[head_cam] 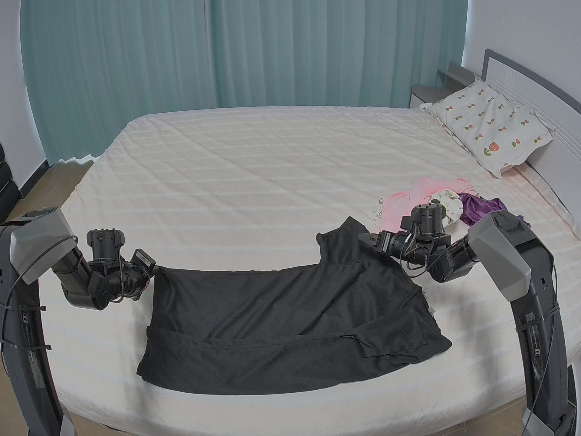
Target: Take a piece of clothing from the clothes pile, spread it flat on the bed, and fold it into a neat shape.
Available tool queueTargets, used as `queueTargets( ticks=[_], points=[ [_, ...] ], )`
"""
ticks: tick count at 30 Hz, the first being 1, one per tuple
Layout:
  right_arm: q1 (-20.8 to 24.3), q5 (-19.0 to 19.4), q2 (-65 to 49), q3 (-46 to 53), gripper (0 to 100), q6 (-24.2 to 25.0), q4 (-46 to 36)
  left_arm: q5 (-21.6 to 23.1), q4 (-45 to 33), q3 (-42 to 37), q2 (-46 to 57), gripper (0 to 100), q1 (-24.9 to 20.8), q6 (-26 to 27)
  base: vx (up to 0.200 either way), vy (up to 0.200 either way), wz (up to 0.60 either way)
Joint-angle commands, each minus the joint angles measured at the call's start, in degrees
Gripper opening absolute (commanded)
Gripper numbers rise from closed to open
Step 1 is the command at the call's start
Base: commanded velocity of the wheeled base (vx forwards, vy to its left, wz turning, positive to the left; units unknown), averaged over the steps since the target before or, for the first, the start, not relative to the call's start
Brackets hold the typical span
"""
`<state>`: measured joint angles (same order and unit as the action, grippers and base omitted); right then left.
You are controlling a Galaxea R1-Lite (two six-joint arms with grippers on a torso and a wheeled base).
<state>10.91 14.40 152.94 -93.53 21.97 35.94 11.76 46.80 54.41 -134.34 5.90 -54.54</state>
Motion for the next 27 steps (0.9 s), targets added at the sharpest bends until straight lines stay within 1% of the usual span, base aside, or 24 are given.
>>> queueTargets(
  ticks=[1, 5, 6, 10, 11, 15, 20, 27],
  points=[
    [0.3, 0.0, 3.0, -1.7, 100, 0.4, -0.1, 0.1, 0.0, -0.2, 0.2, 0, 0.2, 0.0, 0.0, 0.0, 0.0],
    [0.3, 0.0, 3.2, -1.7, 100, 0.4, -0.1, 0.1, 0.0, -0.2, 0.2, 0, 0.2, 0.0, 0.0, 0.0, 0.0],
    [0.3, 0.0, 3.2, -1.7, 0, 0.4, -0.1, 0.1, 0.0, -0.2, 0.2, 0, 0.2, 0.0, 0.0, 0.0, 0.0],
    [0.2, -0.7, 3.0, -1.7, 0, 1.3, 0.1, 0.1, 0.0, -0.2, 0.2, 0, 0.2, 0.0, 0.0, 0.0, 0.0],
    [0.0, -1.6, 2.8, -1.7, 0, 1.6, 0.2, 0.0, 0.1, -0.2, 0.2, 0, 0.2, 0.0, 0.0, 0.0, 0.0],
    [-0.5, -2.6, 2.4, -1.7, 0, 1.9, 0.6, -0.2, 0.2, -0.1, 0.2, 0, 0.3, 0.0, 0.0, 0.0, 0.0],
    [-0.6, -5.3, 1.8, -1.7, 0, 5.3, 1.4, -0.3, 0.4, 0.0, 0.3, 0, 0.8, 0.0, 0.0, 0.0, 0.0],
    [-0.6, -7.4, 1.5, -1.7, 0, 5.9, 2.6, -0.3, 0.5, 0.1, 0.5, 0, 1.9, -0.2, 0.0, 0.0, 0.0]
  ],
)
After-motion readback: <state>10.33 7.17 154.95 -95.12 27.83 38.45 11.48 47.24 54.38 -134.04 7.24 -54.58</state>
